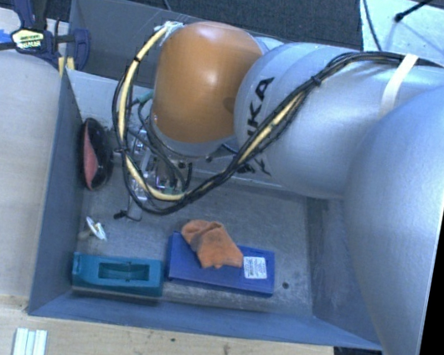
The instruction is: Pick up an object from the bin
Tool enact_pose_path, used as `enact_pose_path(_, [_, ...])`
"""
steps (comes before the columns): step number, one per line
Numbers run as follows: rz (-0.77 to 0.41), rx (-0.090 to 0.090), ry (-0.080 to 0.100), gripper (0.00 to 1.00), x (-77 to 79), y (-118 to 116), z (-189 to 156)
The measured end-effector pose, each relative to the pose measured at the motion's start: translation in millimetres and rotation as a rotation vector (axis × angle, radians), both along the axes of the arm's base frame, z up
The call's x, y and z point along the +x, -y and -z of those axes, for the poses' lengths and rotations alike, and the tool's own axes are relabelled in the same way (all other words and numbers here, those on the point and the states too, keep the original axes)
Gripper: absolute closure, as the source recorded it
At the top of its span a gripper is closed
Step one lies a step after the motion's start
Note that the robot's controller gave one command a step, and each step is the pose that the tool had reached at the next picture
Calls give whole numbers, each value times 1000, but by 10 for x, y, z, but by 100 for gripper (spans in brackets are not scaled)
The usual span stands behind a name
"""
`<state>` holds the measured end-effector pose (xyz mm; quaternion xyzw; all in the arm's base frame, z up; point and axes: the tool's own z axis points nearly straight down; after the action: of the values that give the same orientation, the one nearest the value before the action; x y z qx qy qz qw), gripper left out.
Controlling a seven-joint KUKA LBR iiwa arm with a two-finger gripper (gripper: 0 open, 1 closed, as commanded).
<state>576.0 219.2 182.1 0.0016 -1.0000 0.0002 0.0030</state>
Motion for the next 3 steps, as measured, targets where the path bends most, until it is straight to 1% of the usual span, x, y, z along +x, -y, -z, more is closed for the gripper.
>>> enact_pose_path(1, [3, 2, 8, 0, 20, 11, -52])
enact_pose_path(2, [-9, 3, 12, 0, -13, 284, 294])
enact_pose_path(3, [8, 2, 9, 0, -164, 790, 683])
